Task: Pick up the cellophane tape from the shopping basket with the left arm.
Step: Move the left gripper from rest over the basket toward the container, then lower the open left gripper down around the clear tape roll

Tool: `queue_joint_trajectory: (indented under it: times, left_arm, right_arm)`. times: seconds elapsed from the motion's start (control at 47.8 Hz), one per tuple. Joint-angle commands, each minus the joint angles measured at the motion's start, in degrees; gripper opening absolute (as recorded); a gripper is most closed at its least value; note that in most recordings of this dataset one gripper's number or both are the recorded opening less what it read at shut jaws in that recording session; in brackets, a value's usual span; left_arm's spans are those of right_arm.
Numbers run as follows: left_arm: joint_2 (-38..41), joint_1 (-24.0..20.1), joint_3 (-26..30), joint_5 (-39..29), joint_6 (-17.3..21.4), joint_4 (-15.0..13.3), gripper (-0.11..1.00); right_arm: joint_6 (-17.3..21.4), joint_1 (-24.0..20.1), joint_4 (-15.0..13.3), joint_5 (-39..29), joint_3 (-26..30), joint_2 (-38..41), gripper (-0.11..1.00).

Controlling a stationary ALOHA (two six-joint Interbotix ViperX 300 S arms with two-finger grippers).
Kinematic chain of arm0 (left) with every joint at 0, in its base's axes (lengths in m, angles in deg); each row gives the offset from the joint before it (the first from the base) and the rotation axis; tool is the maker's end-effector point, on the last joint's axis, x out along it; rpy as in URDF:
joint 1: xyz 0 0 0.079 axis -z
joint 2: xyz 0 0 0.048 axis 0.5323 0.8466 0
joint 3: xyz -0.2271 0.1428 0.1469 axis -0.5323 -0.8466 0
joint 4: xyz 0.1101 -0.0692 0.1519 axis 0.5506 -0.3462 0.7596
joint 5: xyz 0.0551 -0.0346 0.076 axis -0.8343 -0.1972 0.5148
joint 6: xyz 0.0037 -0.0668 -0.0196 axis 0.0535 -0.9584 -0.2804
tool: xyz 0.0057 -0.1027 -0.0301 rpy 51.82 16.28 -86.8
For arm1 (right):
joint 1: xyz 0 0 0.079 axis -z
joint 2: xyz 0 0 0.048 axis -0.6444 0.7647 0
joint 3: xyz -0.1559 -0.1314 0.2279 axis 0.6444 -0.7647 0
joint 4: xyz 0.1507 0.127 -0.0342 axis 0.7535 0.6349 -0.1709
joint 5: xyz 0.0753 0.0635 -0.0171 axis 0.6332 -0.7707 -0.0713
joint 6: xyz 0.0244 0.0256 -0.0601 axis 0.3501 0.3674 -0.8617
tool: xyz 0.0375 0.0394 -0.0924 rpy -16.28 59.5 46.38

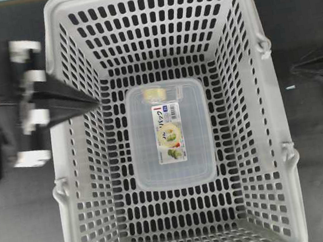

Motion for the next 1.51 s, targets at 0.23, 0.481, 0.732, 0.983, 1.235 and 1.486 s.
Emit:
queue_joint_trajectory:
  times: [0.23,0.481,0.732,0.983,1.235,1.486]
  left_arm:
    - [15.21,0.88,15.82,-15.73,0.97,0.26,0.00]
    - [22.32,1.23,21.18,-21.18,0.88,0.35,0.00]
    - [26.46,1.58,23.82,-22.41,0.62,0.26,0.00]
    - [31.29,1.23,26.72,-25.31,0.70,0.26,0.00]
    - [36.47,1.14,29.79,-28.92,0.79,0.26,0.09]
    - [40.61,1.23,31.64,-31.38,0.79,0.26,0.80]
  right_arm:
    - [-0.09,-0.09,0.09,-2.29,1.23,-0.62,0.01]
    - [0.00,-0.09,0.18,-3.87,1.32,-0.70,0.27]
    - [0.00,0.18,0.18,-3.52,1.49,-1.23,0.76]
    - [-0.09,0.18,0.18,-3.52,1.58,-1.85,0.78]
    - [-0.09,0.18,0.18,-3.52,1.49,-1.85,0.78]
    - [-0.18,0.18,0.18,-3.52,1.49,-1.85,0.78]
